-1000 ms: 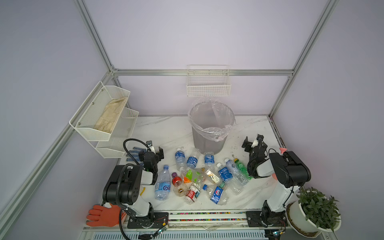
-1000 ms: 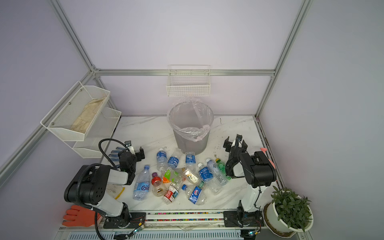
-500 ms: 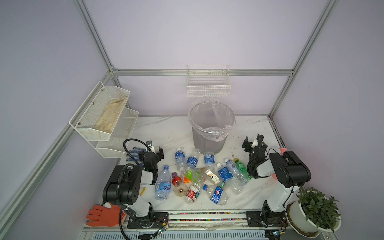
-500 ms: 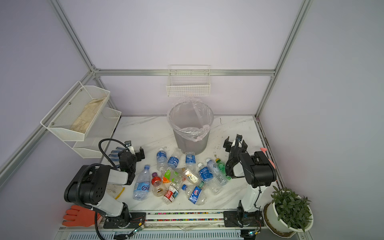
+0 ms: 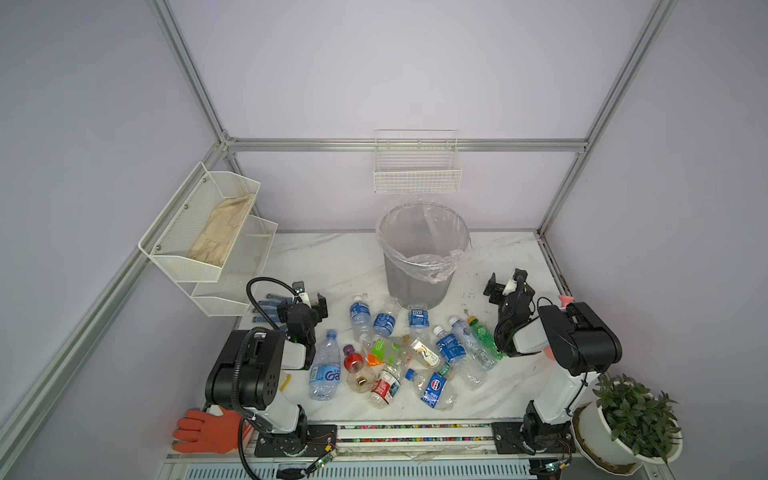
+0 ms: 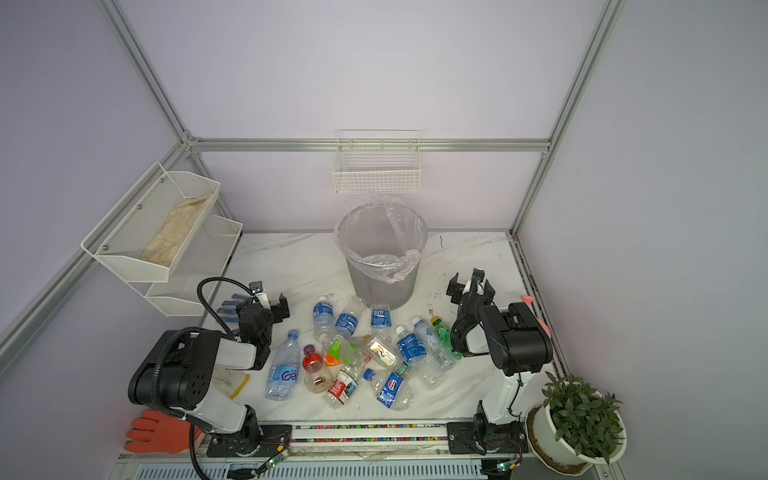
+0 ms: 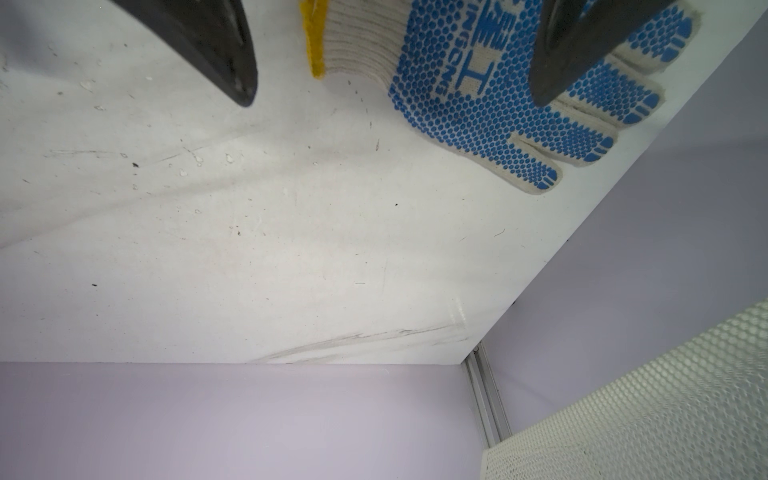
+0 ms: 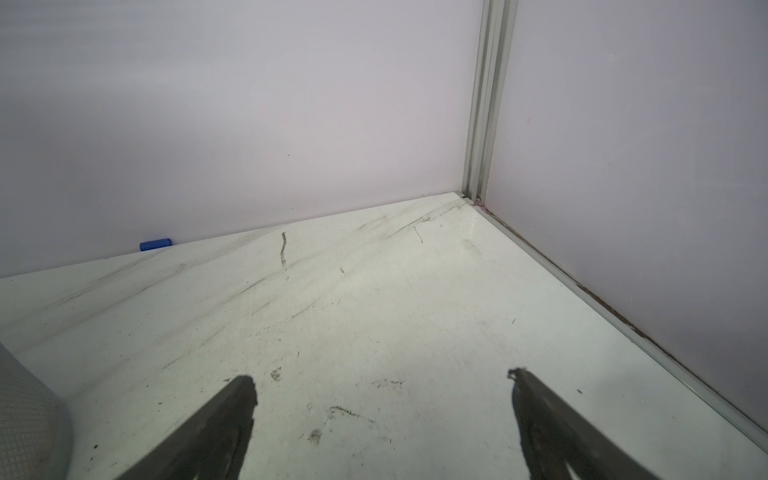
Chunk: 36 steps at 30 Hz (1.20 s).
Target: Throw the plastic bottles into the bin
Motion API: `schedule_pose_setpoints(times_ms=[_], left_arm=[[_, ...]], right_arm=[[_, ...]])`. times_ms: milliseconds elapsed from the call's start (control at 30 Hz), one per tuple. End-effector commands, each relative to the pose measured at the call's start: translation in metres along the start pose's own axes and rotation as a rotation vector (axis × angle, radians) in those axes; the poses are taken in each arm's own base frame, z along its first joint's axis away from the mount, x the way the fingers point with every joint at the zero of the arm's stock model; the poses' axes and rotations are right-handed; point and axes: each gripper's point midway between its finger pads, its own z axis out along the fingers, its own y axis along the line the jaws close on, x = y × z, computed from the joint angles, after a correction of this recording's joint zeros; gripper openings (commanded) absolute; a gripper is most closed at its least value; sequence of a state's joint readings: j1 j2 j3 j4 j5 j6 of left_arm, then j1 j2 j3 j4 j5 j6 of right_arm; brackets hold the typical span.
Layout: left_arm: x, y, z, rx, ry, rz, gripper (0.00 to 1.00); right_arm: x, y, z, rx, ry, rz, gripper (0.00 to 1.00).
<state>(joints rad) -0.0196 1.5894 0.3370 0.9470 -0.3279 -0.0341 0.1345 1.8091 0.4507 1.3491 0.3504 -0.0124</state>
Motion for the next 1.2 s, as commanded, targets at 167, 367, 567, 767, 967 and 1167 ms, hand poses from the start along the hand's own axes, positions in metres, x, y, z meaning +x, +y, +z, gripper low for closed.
schedule_pose_setpoints(times_ms=[167,367,567,767,967,1167], left_arm=[[-0.025,0.001,0.004,-0.001,-0.065,-0.034,1.00],[-0.035,0.005,0.003,-0.026,-0.072,-0.035,1.00],[-0.090,0.013,-0.021,-0.033,-0.095,-0.055,1.00],[-0.146,0.026,-0.085,0.010,-0.002,-0.171,1.00],[-0.141,0.013,-0.146,0.193,0.096,-0.196,1.00],[-0.115,0.008,-0.181,0.287,0.092,-0.239,1.00]], right_arm=[[-0.016,-0.001,-0.001,-0.001,-0.051,0.008,0.97],[-0.017,-0.001,-0.001,-0.001,-0.052,0.009,0.97],[-0.017,-0.001,-0.001,-0.001,-0.051,0.008,0.97],[-0.016,0.000,-0.001,-0.002,-0.051,0.008,0.97],[-0.016,0.000,-0.001,-0.002,-0.050,0.009,0.97],[-0.017,-0.001,-0.001,-0.001,-0.052,0.009,0.97]])
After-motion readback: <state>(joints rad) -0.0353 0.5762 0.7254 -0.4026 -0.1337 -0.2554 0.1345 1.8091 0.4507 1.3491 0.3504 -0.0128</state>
